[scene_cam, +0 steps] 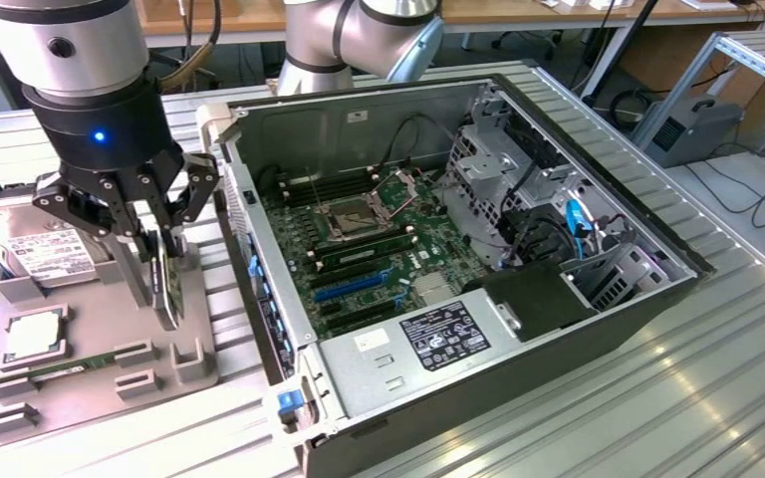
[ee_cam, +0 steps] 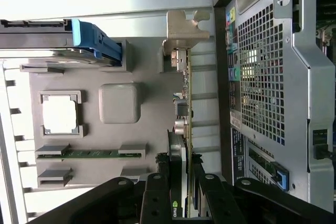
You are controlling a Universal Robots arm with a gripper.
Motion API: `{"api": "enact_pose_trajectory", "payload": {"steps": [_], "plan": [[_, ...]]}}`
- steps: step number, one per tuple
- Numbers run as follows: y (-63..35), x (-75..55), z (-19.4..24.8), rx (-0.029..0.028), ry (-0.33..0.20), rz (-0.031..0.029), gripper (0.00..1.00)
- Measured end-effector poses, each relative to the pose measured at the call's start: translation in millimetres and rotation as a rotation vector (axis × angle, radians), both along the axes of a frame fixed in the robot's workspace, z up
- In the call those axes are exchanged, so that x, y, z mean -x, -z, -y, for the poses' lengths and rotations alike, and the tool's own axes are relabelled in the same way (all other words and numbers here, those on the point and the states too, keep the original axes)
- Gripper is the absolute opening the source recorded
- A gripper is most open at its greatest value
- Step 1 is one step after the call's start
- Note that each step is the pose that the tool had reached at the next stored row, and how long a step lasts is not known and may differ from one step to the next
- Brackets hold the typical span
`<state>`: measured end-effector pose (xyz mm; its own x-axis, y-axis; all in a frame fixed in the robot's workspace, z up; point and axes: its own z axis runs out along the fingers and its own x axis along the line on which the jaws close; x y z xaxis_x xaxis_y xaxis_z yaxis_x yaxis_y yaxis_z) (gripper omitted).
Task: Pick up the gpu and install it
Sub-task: 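Pick up the gpu and move the gpu toward the slot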
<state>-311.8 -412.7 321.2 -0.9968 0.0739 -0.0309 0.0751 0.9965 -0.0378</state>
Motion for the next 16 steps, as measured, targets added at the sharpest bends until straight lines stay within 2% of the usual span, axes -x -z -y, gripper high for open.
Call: {"api": "enact_pose_trajectory", "payload": {"steps": [2,16], "plan": [[-3.3,0.0,0.0,0.0001,0.000,-0.0001,0.27],[-9.3,0.0,0.0,0.0000,0.000,0.0000,0.27]]}}
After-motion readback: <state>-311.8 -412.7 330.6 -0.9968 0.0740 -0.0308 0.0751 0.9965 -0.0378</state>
